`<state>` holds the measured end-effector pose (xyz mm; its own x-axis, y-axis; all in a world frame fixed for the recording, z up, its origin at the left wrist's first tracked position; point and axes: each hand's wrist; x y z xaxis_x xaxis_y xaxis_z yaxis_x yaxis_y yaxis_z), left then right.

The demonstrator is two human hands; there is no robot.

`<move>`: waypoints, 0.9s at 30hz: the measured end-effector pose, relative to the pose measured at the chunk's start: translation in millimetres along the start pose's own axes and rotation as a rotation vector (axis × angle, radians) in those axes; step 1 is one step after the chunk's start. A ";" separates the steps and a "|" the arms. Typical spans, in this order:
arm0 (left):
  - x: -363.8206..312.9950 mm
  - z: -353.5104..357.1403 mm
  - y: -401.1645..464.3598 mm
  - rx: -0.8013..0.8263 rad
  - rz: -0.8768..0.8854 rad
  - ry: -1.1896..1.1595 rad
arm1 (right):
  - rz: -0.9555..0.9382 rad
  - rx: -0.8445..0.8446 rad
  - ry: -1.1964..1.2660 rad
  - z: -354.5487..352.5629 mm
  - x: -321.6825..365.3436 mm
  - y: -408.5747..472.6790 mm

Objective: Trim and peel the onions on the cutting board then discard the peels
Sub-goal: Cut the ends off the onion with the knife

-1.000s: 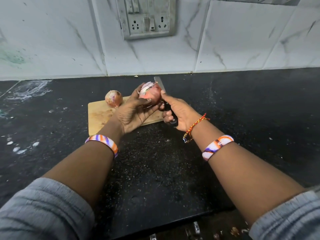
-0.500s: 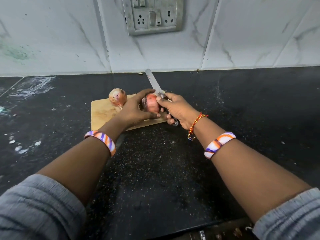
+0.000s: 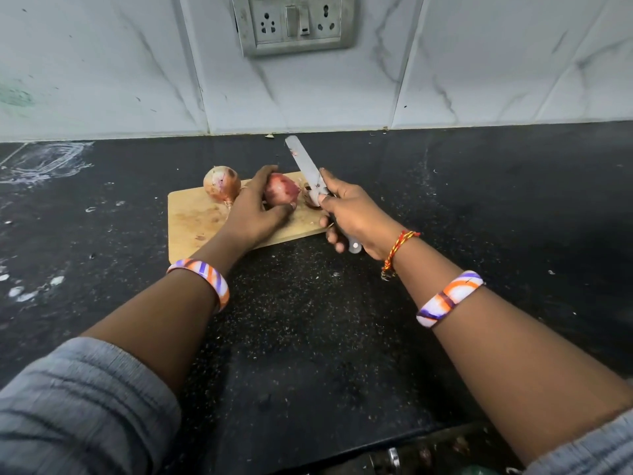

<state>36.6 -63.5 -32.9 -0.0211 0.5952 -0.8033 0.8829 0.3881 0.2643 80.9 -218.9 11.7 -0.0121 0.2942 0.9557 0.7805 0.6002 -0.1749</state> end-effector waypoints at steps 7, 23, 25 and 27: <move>1.5 1.9 -2.8 -0.058 0.045 0.217 | -0.126 0.017 -0.388 -2.2 -2.6 -25.4; 7.8 -10.4 10.4 -0.006 0.039 0.377 | -0.206 0.056 -0.717 5.6 11.7 -25.6; 8.7 -10.8 9.6 0.000 0.053 0.390 | -0.198 0.068 -0.717 6.7 16.9 -22.4; 9.8 -10.4 8.3 -0.004 0.072 0.401 | -0.192 0.076 -0.736 8.2 20.8 -17.6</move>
<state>38.9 -47.1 -33.1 -0.1411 0.8480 -0.5109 0.8872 0.3373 0.3148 61.8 -217.2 32.7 -0.5772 0.5834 0.5714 0.6779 0.7325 -0.0630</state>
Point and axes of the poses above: each hand's wrist, its own y-axis towards the middle knuckle, its own z-axis out of the palm, x = y × z, and after that the axes turned 3 degrees about y, right-handed
